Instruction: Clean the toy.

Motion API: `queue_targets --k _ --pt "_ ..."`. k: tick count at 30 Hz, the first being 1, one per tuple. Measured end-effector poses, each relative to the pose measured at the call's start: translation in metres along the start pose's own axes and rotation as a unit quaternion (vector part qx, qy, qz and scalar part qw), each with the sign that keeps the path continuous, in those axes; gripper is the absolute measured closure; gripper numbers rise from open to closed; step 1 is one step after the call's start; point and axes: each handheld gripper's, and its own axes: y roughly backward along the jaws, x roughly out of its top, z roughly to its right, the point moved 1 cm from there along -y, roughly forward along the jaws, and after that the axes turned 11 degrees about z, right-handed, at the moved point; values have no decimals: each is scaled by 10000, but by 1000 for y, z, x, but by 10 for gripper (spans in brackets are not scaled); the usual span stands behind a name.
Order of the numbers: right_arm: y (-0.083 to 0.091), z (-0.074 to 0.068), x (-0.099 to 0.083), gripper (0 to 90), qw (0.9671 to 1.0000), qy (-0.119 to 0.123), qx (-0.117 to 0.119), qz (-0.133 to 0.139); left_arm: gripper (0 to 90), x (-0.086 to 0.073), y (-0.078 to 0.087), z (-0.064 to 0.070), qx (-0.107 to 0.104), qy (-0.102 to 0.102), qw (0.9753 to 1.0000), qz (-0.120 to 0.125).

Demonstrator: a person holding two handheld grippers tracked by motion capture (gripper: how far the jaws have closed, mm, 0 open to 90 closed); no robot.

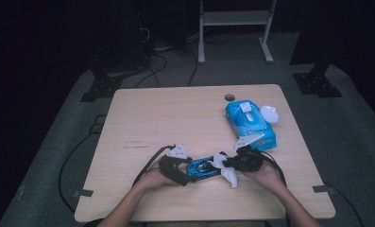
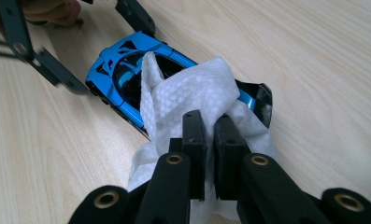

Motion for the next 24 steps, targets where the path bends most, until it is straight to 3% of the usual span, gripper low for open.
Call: queue_targets --k 1,2,3,4,5,9,14,15,16,17,24 --pt "0 0 0 844 10000 24 4 -3 193 1 6 -5 5 236 9994 235" --pt "0 0 0 844 10000 24 4 -3 194 1 6 -5 5 236 9994 235" --pt "0 -1 -1 842 9998 172 24 6 199 1 8 -10 18 455 9983 369" --pt "0 -1 -1 842 9998 172 24 6 204 1 8 -10 18 455 9983 369" --pt "0 -3 -2 842 9997 262 14 -1 205 -1 7 -15 97 680 9971 339" --pt "0 -4 -3 842 9992 386 -15 41 204 -4 2 -18 78 888 9957 239" --pt "3 -7 -9 843 9981 584 -48 199 201 -5 0 -17 121 927 9954 203" --pt "3 -11 -11 845 9965 796 -122 244 201 -4 0 -16 143 932 9954 189" --pt "3 -11 -11 845 9965 796 -122 244 197 -4 0 -16 143 932 9954 189" --pt "4 -15 -13 847 9947 972 -186 280 195 -4 -1 -16 158 925 9954 185" --pt "8 -22 -20 852 9904 1289 -277 419 191 -3 -1 -13 181 857 9960 159"
